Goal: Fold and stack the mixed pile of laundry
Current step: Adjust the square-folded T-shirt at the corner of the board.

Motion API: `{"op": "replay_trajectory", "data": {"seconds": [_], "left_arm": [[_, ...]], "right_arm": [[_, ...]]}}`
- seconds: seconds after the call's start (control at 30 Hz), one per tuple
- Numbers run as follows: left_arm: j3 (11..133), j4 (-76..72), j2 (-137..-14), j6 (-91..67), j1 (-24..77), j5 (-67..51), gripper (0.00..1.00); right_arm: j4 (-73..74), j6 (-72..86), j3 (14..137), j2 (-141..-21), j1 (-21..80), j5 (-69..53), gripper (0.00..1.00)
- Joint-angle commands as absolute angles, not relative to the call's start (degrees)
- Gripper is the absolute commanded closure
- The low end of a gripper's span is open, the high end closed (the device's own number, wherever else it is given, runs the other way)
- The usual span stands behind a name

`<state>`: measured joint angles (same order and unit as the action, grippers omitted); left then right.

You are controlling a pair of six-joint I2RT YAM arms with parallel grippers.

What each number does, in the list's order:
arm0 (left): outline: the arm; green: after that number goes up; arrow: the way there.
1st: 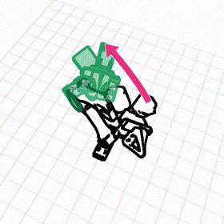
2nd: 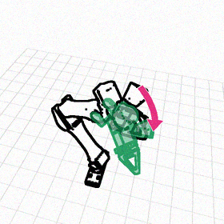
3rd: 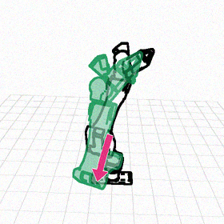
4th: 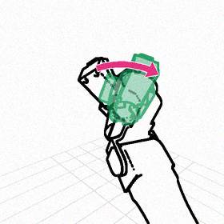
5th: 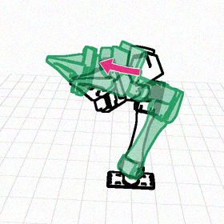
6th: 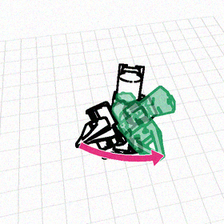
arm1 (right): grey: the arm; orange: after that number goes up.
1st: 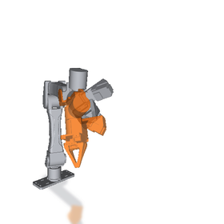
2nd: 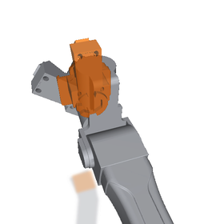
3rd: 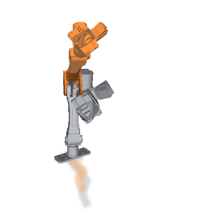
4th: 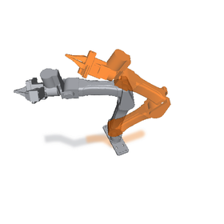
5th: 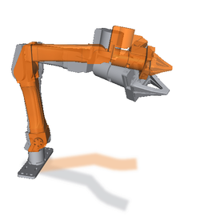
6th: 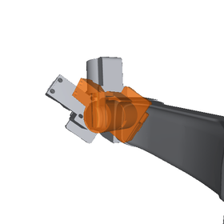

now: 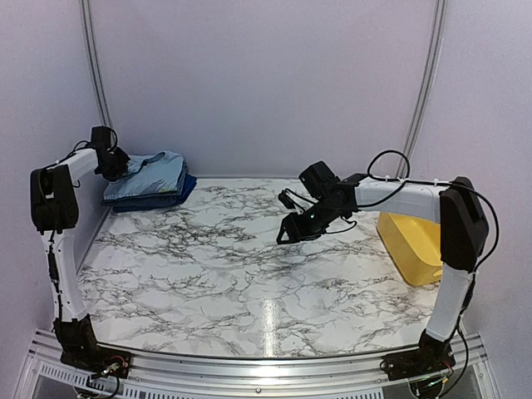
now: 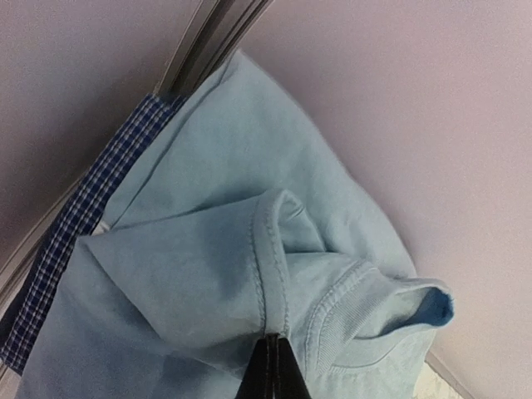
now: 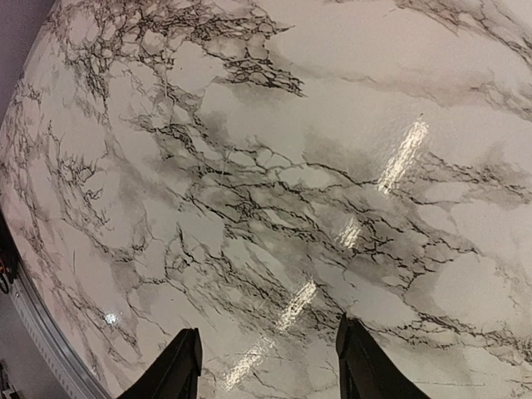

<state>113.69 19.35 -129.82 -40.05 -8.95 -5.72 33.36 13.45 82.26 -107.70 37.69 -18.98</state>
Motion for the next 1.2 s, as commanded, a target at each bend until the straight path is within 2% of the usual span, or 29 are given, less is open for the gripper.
{"op": "replay_trajectory", "data": {"seconds": [0.0,0.13,0.37,0.4,0.47,0.53,0.7,0.77,0.8,0.93,1.17], "left_arm": [[117.48,11.61,-129.23,-41.02,-9.65,-3.37,1.00],[121.66,10.19,-133.16,-41.18,-9.76,-2.10,1.00],[119.18,1.34,-135.73,-41.64,-10.41,5.08,1.00],[119.37,0.66,-136.19,-41.46,-10.45,5.95,0.97],[120.32,0.57,-137.16,-41.24,-10.42,7.83,0.71],[120.84,0.53,-137.13,-40.32,-10.41,10.13,0.61],[117.48,-3.10,-133.13,-36.54,-10.21,15.74,0.25],[116.41,-3.86,-131.33,-34.48,-9.99,16.67,0.14],[115.84,-3.79,-130.32,-33.47,-9.95,17.18,0.03],[111.53,-3.42,-124.94,-29.58,-9.51,16.70,0.01],[106.17,2.93,-119.81,-24.36,-9.39,6.66,0.01]], "right_arm": [[34.74,12.77,83.85,-107.10,37.27,-18.03,0.49],[35.32,12.66,83.50,-106.68,37.22,-17.59,0.48],[36.13,13.15,82.82,-105.65,37.27,-16.75,0.49],[36.20,13.33,82.65,-105.46,37.25,-16.58,0.49],[36.26,13.51,82.33,-105.03,37.25,-16.21,0.48],[36.36,13.62,82.23,-104.75,37.26,-16.00,0.48],[36.37,13.67,82.18,-104.93,37.24,-16.28,0.48],[36.25,13.56,82.18,-105.09,37.26,-16.60,0.48],[36.18,13.52,82.25,-105.21,37.27,-16.75,0.48],[36.26,12.91,82.69,-105.61,37.21,-16.95,0.48],[35.82,12.66,82.88,-106.32,37.22,-18.03,0.48]]}}
